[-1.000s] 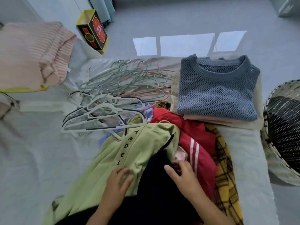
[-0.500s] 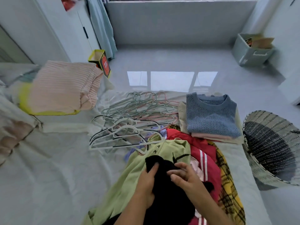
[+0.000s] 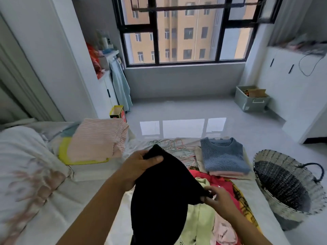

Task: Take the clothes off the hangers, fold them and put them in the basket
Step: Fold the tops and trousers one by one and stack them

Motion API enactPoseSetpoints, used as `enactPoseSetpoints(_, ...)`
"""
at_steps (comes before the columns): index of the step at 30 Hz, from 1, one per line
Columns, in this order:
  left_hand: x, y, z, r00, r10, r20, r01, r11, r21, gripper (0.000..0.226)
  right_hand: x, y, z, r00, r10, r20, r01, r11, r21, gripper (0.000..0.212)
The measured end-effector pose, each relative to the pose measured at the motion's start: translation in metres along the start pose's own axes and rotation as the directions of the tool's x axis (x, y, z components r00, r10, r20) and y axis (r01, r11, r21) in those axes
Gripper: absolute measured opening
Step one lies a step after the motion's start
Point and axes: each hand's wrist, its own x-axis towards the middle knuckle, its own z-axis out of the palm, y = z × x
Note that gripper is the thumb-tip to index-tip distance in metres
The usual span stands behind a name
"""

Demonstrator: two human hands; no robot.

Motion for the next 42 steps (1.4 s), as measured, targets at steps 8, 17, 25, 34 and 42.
enactPoseSetpoints(8, -0.118, 0.102, 0.007, 0.966, 0.246, -0.083, -0.251, 0.966, -0.06, 0.03, -0.069, -0.073, 0.01, 0.973, -0.06, 0.221, -0.105, 0.74, 0.665, 0.125)
enactPoseSetpoints(17, -0.225, 0.15, 0.004, 0.91, 0.367, -0.195, -0.38, 0.924, -0.033, 0.019, -0.12, -0.169, 0.011, 0.863, -0.169, 0.477, -0.299, 0.59, 0.75, 0.031)
enactPoseSetpoints(25, -0.282, 0.139, -0.054, 0.874, 0.325, -0.36, -0.356, 0.934, -0.02, 0.027, -0.159, -0.204, -0.011, 0.904, -0.147, 0.4, -0.212, 0.66, 0.721, 0.024)
enactPoseSetpoints(34, -0.33, 0.101, -0.141, 0.819, 0.183, -0.544, -0.137, 0.983, 0.124, 0.017, -0.179, -0.316, -0.054, 0.955, -0.282, 0.09, 0.191, 0.82, 0.539, 0.021)
enactPoseSetpoints(42, -0.337, 0.103, -0.186, 0.764, 0.01, -0.645, -0.188, 0.96, -0.208, 0.042, -0.193, -0.397, -0.001, 0.907, -0.319, -0.276, 0.341, 0.939, 0.035, 0.036)
